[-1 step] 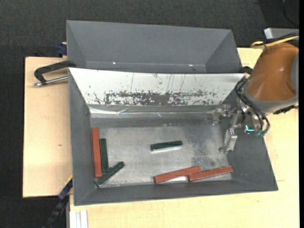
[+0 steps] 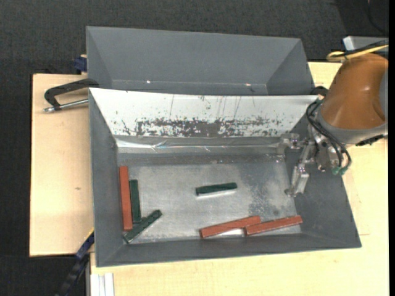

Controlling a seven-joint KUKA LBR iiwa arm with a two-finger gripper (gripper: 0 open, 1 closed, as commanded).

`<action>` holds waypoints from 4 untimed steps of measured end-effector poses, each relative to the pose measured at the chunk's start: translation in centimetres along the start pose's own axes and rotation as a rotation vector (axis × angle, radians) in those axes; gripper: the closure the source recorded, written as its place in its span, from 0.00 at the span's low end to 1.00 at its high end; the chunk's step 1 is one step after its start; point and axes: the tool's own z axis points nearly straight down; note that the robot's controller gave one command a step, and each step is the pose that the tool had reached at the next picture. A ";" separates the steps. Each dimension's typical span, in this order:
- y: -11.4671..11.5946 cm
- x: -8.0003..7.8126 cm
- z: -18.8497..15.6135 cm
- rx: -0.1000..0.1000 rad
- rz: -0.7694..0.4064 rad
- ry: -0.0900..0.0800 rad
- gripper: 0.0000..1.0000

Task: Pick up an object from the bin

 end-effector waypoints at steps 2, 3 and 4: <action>11.6 -1.2 4.7 -0.004 0.056 -0.002 0.00; 15.3 -0.8 3.5 0.000 -0.021 -0.003 0.00; 17.0 -0.4 6.2 -0.001 0.049 0.001 0.00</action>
Offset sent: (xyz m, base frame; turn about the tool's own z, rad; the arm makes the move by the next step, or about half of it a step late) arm 0.0197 0.0640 -0.0241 0.2974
